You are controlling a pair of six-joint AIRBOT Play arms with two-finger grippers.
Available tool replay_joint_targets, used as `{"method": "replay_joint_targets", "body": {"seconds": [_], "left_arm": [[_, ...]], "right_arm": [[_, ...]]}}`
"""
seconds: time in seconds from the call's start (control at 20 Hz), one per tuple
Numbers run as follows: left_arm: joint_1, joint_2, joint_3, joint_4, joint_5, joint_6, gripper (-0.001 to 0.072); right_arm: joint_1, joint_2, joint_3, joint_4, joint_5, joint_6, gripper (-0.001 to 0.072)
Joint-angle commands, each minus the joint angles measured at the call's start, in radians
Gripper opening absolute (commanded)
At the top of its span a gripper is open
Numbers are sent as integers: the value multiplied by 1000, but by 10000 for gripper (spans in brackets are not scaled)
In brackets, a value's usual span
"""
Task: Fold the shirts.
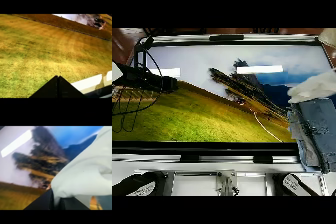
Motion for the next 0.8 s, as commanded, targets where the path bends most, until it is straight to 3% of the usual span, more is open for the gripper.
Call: {"method": "replay_joint_targets", "body": {"seconds": [0.0, 0.15, 0.3, 0.55, 0.75], "left_arm": [[-16, 0, 0, -1, 0, 10, 41], [-29, 0, 0, -1, 0, 13, 41], [-30, 0, 0, -1, 3, 27, 41], [-36, 0, 0, -1, -3, 31, 41], [-51, 0, 0, -1, 2, 31, 41]], "right_arm": [[-172, 11, 64, -55, 98, 2, 63], [-248, 13, 64, -117, 249, -3, 63], [-270, 27, 61, -417, 401, -26, 63], [-284, 85, -68, -687, 395, 19, 63], [-284, 150, -327, -710, 351, 23, 64]]}}
